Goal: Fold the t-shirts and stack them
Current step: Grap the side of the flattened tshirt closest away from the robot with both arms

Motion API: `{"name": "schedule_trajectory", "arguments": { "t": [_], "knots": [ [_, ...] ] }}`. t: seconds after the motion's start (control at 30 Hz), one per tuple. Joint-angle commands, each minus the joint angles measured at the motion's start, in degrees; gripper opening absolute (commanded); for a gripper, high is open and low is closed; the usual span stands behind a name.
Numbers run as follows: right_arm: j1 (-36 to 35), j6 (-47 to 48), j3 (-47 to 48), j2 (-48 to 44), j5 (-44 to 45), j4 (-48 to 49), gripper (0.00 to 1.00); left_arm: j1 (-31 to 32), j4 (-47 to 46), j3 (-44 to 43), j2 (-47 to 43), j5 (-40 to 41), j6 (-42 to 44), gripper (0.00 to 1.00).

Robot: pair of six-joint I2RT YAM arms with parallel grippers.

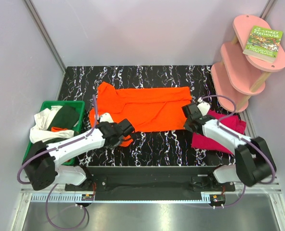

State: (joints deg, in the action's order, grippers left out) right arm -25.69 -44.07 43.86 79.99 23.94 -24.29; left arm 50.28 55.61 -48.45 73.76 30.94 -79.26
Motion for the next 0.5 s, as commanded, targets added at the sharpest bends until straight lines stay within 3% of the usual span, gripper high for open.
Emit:
{"name": "schedule_trajectory", "arguments": {
  "t": [0.0, 0.47],
  "knots": [
    [-0.9, 1.4, 0.7, -7.1, 1.5, -3.9, 0.00, 0.9, 1.8, -6.2, -3.3, 5.1, 1.1, 0.00],
    [-1.2, 2.2, 6.3, -7.7, 4.3, -5.9, 0.00, -1.1, 4.9, -15.4, 1.8, 11.5, 5.3, 0.00]
  ]
}}
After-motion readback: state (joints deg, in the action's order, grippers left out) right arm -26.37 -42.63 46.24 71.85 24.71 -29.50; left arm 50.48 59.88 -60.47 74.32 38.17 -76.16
